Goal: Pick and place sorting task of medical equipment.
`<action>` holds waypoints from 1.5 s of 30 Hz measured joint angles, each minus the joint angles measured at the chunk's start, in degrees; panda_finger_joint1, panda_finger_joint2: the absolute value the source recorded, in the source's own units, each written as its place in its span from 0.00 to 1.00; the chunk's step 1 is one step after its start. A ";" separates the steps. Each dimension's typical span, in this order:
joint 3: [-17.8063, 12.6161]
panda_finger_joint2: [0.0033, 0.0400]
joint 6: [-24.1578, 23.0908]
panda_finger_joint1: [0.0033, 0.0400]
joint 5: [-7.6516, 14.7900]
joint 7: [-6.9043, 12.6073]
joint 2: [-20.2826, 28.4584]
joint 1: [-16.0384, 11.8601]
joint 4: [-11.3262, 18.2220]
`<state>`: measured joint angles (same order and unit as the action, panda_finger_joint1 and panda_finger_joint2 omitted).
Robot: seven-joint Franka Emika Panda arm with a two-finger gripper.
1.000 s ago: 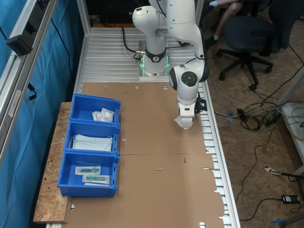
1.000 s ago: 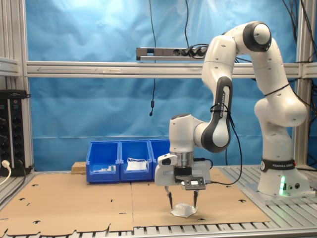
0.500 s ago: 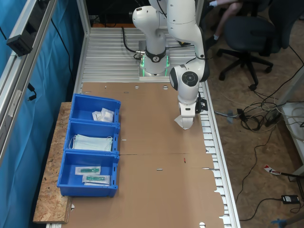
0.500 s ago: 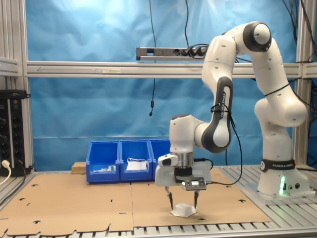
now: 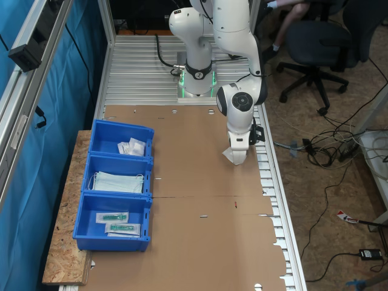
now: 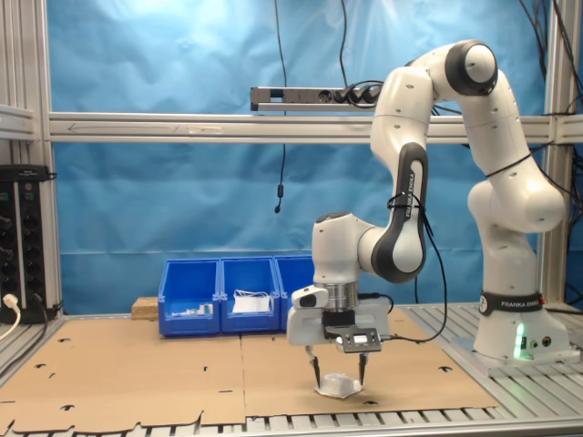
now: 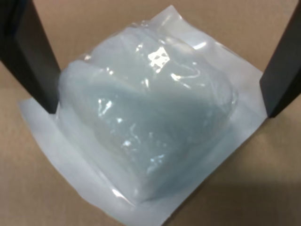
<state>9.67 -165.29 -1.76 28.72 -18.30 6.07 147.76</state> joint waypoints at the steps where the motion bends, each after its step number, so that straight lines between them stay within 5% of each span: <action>1: 0.01 1.00 0.00 1.00 0.00 0.00 -0.08 0.00 0.00; 21: 0.10 1.00 0.00 1.00 0.00 0.00 -0.53 0.00 0.00; 22: 0.10 0.89 0.00 0.89 0.00 0.00 -0.53 0.00 0.00; 30: 0.11 0.89 -0.24 0.89 0.00 0.00 -0.48 0.00 -0.01; 31: 0.11 0.44 -0.30 0.44 0.00 0.00 -0.45 0.00 -0.01; 37: 0.15 0.44 -0.70 0.44 0.00 0.00 -0.26 0.00 -0.06; 38: 0.16 0.23 -0.74 0.23 0.00 0.00 -0.22 0.00 -0.08; 44: 0.21 0.23 -0.80 0.23 0.00 0.00 0.41 0.00 -0.09; 45: 0.21 0.10 -0.80 0.10 0.00 0.00 0.70 0.00 -0.09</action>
<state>9.88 -166.09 -1.76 28.72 -17.60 6.07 147.67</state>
